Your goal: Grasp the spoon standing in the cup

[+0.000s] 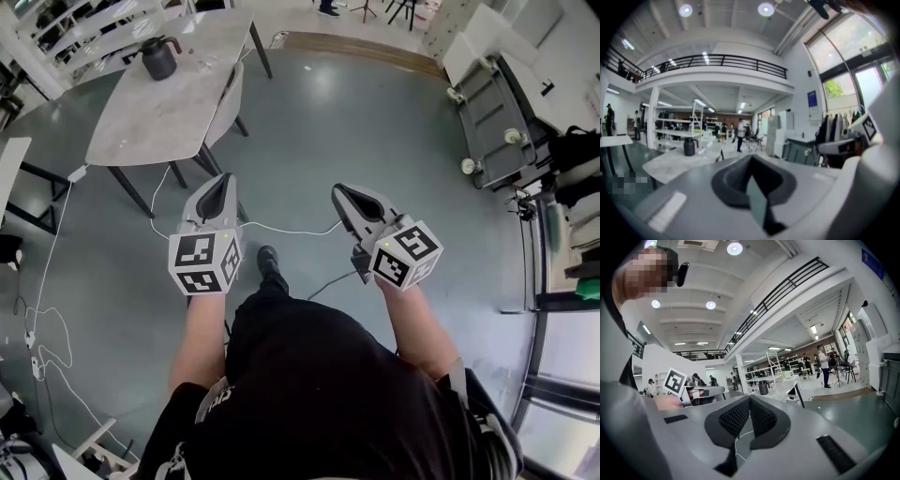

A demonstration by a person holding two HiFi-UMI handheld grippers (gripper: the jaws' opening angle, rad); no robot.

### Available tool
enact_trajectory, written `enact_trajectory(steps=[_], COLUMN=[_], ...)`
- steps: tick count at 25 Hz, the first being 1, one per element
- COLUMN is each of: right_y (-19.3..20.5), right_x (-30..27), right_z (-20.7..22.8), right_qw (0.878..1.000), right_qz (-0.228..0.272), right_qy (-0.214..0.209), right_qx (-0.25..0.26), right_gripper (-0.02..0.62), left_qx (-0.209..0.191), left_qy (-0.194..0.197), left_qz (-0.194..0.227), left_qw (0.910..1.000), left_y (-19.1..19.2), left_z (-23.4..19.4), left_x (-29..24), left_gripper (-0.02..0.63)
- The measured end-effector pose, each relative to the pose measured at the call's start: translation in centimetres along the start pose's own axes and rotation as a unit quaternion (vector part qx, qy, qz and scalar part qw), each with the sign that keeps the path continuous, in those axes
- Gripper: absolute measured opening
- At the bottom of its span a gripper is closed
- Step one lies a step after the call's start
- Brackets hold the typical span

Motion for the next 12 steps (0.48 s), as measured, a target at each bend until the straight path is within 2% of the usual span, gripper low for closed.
enact_trajectory(steps=[12], right_y=[1.5], right_x=[-16.5], right_z=[4.3], right_qw=[0.999], right_qz=[-0.034], right_qy=[-0.018], right_qx=[-0.006], right_gripper=[0.009], left_qx=[0.028], left_qy=[-0.012], left_qz=[-0.007], left_qw=[0.9995], left_y=[1.4], left_z=[-12.0], left_x=[-10.4], left_gripper=[0.009])
Point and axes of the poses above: the fingertips, and each gripper's own axes: x backward along the fingers, z to its right, y out of its underside, the point moved 2 cm from there along x, backward along the fingers, and after that the axes turned 14 degrees about z, right-handed, at the moved point
